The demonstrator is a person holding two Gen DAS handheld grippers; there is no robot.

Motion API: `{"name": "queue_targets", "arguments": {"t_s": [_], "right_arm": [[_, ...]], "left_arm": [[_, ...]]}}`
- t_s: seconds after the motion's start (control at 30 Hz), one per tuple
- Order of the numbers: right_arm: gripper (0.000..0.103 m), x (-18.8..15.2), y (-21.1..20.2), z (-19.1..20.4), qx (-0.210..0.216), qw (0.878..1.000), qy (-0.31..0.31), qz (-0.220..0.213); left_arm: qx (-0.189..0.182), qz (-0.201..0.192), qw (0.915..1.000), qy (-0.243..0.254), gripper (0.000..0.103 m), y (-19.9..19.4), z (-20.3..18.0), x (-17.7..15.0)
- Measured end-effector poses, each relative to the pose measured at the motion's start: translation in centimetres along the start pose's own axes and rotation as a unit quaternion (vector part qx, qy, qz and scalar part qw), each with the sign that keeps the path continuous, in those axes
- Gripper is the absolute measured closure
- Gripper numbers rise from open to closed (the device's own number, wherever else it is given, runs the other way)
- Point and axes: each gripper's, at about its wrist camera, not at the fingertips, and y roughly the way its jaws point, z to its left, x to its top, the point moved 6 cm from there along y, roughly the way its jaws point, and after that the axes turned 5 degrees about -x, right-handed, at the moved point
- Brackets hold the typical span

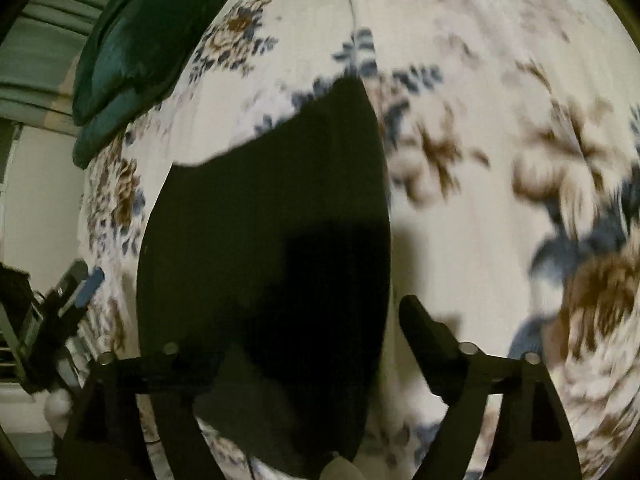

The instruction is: Fold small clothes

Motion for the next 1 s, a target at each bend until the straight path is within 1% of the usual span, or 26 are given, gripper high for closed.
{"name": "queue_targets", "arguments": {"t_s": [0.03,0.07,0.1,0.13,0.2,0.23,0.27,0.3,0.37,0.4,0.43,0.5,0.53,0.6,0.63,0.67,0.73,0.77,0.9,0.97,1.0], "right_arm": [[0.009,-0.6,0.1,-0.3,0.006,1.0,0.004,0.006],[0.006,-1.5,0.3,-0.9,0.012,1.0,0.01,0.014],[0.006,-2.0,0.5,-1.4,0.016,1.0,0.014,0.019],[0.006,-2.5,0.8,-1.8,0.017,0.999,0.018,0.025],[0.006,-3.1,1.3,-3.0,0.02,0.999,0.03,0.033],[0.006,-3.1,1.5,-3.5,0.029,0.998,0.035,0.035],[0.006,-3.0,1.7,-3.9,0.036,0.998,0.039,0.036],[0.006,-2.6,1.9,-4.2,0.045,0.998,0.038,0.032],[0.006,-1.6,2.4,-4.6,0.062,0.997,0.037,0.03],[0.006,-0.7,2.9,-4.8,0.073,0.996,0.04,0.03],[0.006,0.0,3.3,-4.8,0.079,0.996,0.042,0.031],[0.006,1.8,4.5,-4.8,0.091,0.994,0.041,0.036],[0.006,2.5,4.9,-4.7,0.096,0.994,0.041,0.039],[0.006,3.9,5.7,-4.3,0.109,0.992,0.041,0.046],[0.005,4.7,6.1,-3.8,0.12,0.991,0.038,0.049],[0.005,5.3,6.2,-3.6,0.127,0.99,0.036,0.05],[0.005,6.4,6.6,-2.6,0.146,0.987,0.03,0.052],[0.005,6.8,6.7,-2.2,0.147,0.987,0.029,0.051],[0.005,7.7,8.2,-1.5,0.128,0.989,0.026,0.065],[0.005,7.8,8.3,-1.7,0.13,0.989,0.033,0.066],[0.006,8.0,8.2,-1.8,0.133,0.988,0.039,0.06]], "left_arm": [[0.001,0.006,0.9999,-0.013,0.035,-1.0,0.6,-2.0],[0.005,0.01,0.9997,-0.021,0.035,-1.2,0.7,-3.1],[0.009,0.019,0.999,-0.04,0.035,-1.8,1.4,-5.5],[0.005,0.026,0.9982,-0.054,0.035,-2.0,1.8,-7.0],[0.01,0.048,0.9952,-0.085,0.034,-2.1,2.9,-10.3],[0.0,0.06,0.9921,-0.11,0.034,-1.9,3.4,-12.2],[-0.009,0.068,0.9892,-0.129,0.034,-1.6,3.6,-13.4],[-0.02,0.077,0.9845,-0.156,0.034,-0.9,3.9,-14.9],[-0.05,0.076,0.9776,-0.19,0.034,0.4,3.8,-16.6],[-0.06,0.074,0.9757,-0.197,0.034,0.9,3.6,-17.0],[-0.078,0.071,0.9721,-0.21,0.034,2.0,3.3,-17.6],[-0.088,0.068,0.9692,-0.219,0.034,3.4,2.9,-18.1],[-0.098,0.065,0.9656,-0.232,0.034,4.6,2.8,-18.4],[-0.11,0.051,0.9613,-0.248,0.034,5.6,2.6,-18.3],[-0.118,0.036,0.9572,-0.262,0.031,6.3,2.6,-18.0],[-0.123,0.028,0.955,-0.269,0.027,6.6,2.6,-17.7],[-0.127,0.003,0.9492,-0.288,0.024,7.4,2.8,-16.8],[-0.129,-0.005,0.9469,-0.295,0.024,7.6,2.8,-16.4],[-0.124,-0.047,0.9346,-0.33,0.024,8.0,3.4,-14.9],[-0.122,-0.071,0.9289,-0.342,0.025,7.7,3.6,-14.4],[-0.12,-0.079,0.9279,-0.344,0.029,7.6,3.7,-14.1]]}}
